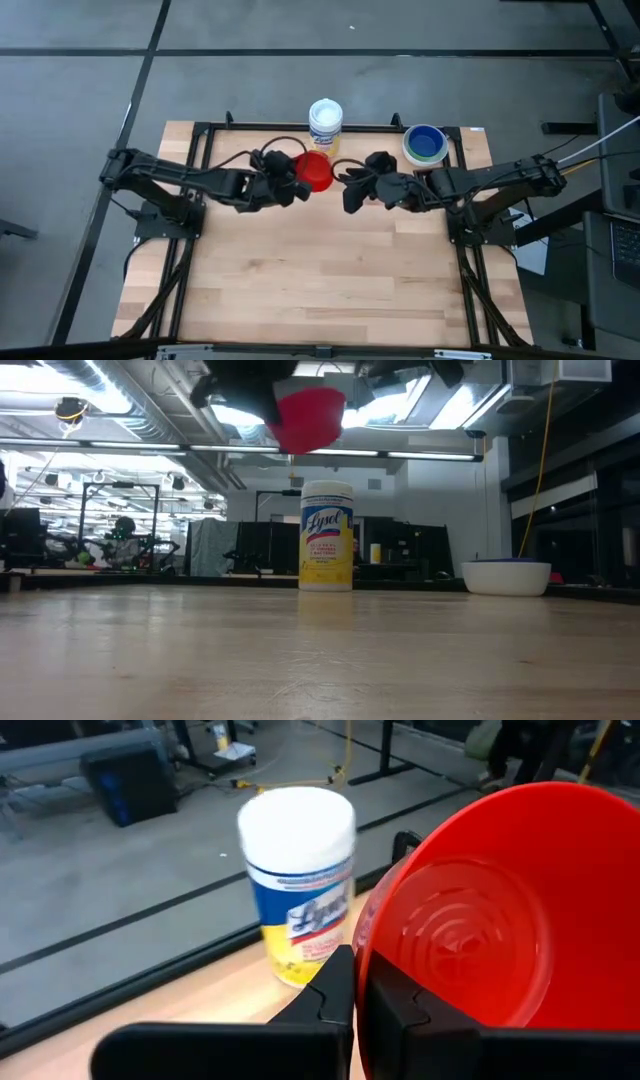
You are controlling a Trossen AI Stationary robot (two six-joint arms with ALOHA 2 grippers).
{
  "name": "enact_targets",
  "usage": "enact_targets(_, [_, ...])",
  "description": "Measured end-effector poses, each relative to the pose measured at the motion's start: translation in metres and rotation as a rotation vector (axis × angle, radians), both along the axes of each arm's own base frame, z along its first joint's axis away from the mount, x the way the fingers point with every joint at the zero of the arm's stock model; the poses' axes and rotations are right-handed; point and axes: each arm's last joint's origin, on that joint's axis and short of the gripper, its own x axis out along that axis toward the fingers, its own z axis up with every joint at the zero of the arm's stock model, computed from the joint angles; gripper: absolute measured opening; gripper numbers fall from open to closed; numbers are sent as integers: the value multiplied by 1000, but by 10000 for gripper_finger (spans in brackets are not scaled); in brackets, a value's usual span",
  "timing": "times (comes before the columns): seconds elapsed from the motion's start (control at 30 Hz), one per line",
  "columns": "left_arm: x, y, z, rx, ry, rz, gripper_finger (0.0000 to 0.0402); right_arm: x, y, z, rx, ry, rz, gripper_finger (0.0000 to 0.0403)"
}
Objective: Nest bowls inside each other
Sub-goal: Stack the red bowl on the dark blue bowl
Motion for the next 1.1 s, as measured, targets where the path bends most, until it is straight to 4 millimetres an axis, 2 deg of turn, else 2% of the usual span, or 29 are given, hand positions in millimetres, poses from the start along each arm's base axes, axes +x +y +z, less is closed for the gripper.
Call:
enact_targets(0.23, [21,2,-3,-4,-45,-87,2,1,-3,1,2,-5,9,113])
enact_targets(0.5, [23,-1,-2,-19,-70,-113,2,6,-8,-5,9,26,8,115])
enact_targets(0.73, [24,-1,3,4,-34,-124,2,19,-10,-22,26,81,8,121])
enact_targets(1.1, [21,-15,22,29,-3,-155,2,22,-9,-26,27,95,10,62])
